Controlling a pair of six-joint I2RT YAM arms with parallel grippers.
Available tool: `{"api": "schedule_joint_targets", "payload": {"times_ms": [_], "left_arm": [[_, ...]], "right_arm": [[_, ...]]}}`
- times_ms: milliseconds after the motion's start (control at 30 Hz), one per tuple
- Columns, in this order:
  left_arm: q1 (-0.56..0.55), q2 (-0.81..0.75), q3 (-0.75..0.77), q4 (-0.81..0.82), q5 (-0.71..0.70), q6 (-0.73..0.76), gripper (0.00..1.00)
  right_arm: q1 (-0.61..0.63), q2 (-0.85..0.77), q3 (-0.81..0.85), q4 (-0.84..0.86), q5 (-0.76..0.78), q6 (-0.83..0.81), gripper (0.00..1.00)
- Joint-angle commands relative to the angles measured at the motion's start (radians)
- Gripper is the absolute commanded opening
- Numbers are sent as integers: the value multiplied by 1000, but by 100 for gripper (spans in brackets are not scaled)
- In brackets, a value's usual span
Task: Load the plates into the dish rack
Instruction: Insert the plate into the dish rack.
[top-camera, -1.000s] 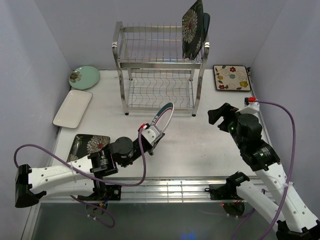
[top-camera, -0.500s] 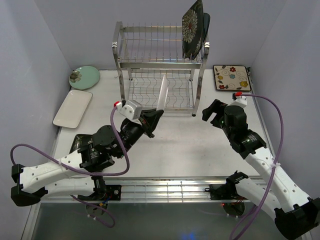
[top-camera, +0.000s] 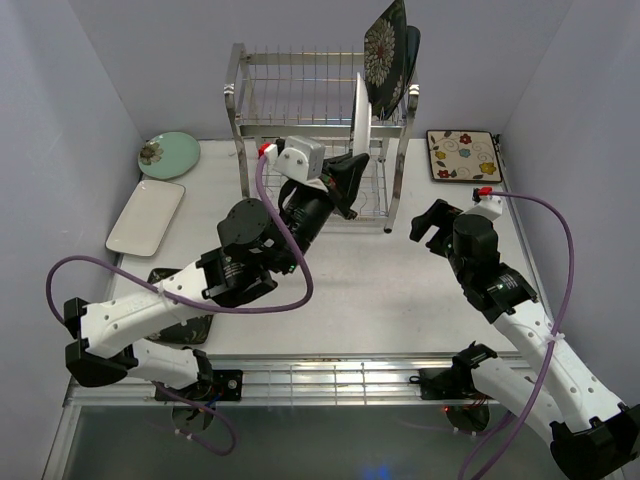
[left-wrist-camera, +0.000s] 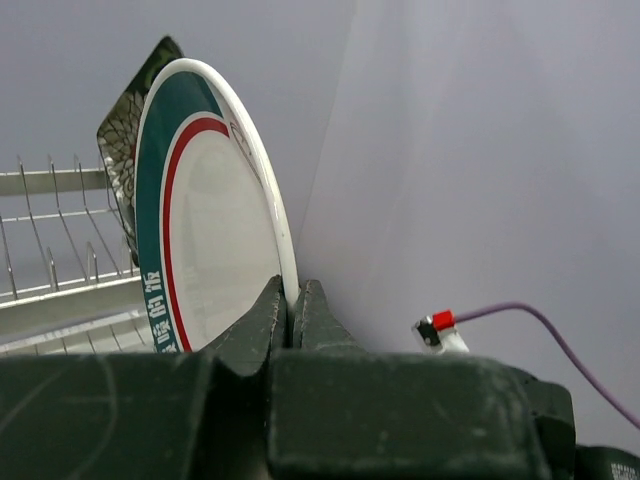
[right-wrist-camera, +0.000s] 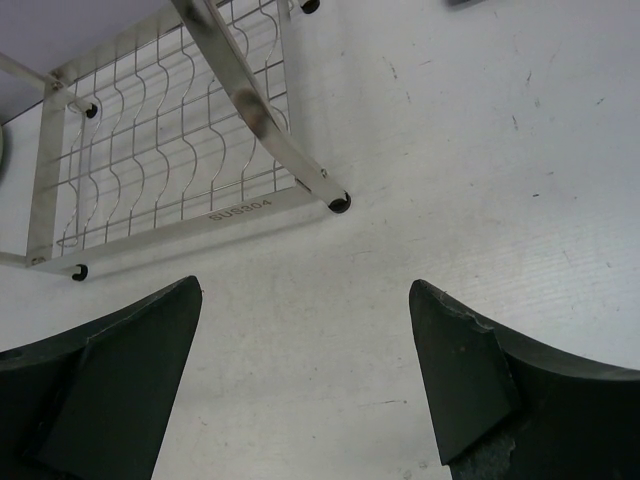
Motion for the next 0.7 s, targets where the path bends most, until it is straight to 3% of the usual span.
{"api": "schedule_joint_targets", "payload": {"times_ms": [0, 400, 667], "left_arm": [[24, 6, 119, 58, 5, 55, 0], [178, 215, 404, 9, 132, -55, 0], [316, 341, 496, 9, 239, -161, 0]], "right_arm": [[-1, -8, -9, 50, 30, -4, 90], [-1, -9, -11, 52, 29, -7, 90], [-1, -17, -12, 53, 27, -8, 90]]}}
